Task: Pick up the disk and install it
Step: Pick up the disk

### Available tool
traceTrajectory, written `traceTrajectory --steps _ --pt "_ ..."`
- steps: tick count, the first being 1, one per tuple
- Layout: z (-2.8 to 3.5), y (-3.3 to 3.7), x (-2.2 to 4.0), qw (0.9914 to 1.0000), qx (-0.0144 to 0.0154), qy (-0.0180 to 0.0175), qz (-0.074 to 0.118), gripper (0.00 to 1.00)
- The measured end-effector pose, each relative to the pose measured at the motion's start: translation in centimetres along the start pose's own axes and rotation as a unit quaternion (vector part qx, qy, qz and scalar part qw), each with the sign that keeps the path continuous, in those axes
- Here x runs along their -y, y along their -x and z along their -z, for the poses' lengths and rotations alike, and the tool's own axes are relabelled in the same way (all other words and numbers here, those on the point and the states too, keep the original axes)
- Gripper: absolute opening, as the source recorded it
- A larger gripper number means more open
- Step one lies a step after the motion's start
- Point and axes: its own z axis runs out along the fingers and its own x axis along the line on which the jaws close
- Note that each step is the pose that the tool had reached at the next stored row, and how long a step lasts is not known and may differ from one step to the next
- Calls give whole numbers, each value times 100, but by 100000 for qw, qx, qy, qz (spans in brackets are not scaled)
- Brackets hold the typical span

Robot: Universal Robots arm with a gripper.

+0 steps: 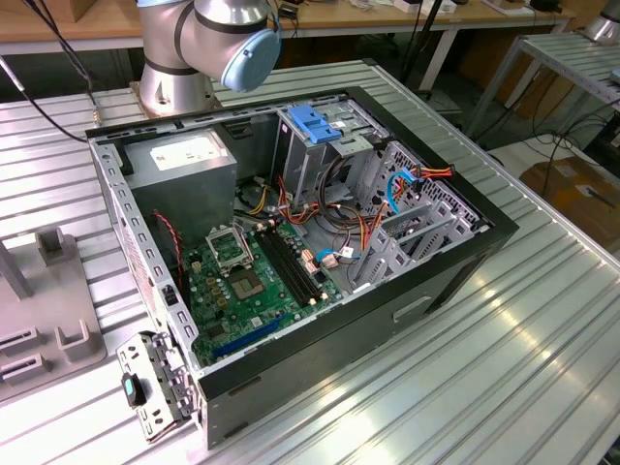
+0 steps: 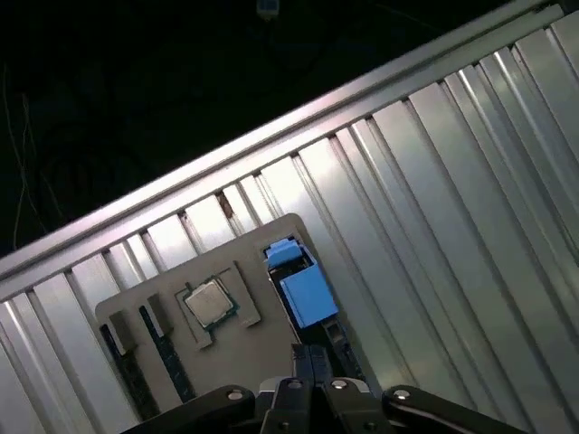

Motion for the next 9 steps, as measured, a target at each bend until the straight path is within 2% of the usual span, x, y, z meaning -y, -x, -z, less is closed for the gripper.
traceTrajectory --steps 2,4,6,7,8,9 --pt "-2 0 0 99977 -76 -6 2149 11" --pt "-6 0 0 99865 -179 -10 5199 11" --pt "-8 0 0 99749 -243 -16 7075 11" --pt "-9 0 0 99681 -274 -15 7972 11" --pt "-11 0 0 99506 -342 -17 9922 11" --pt "-13 0 0 99406 -374 -24 10874 11"
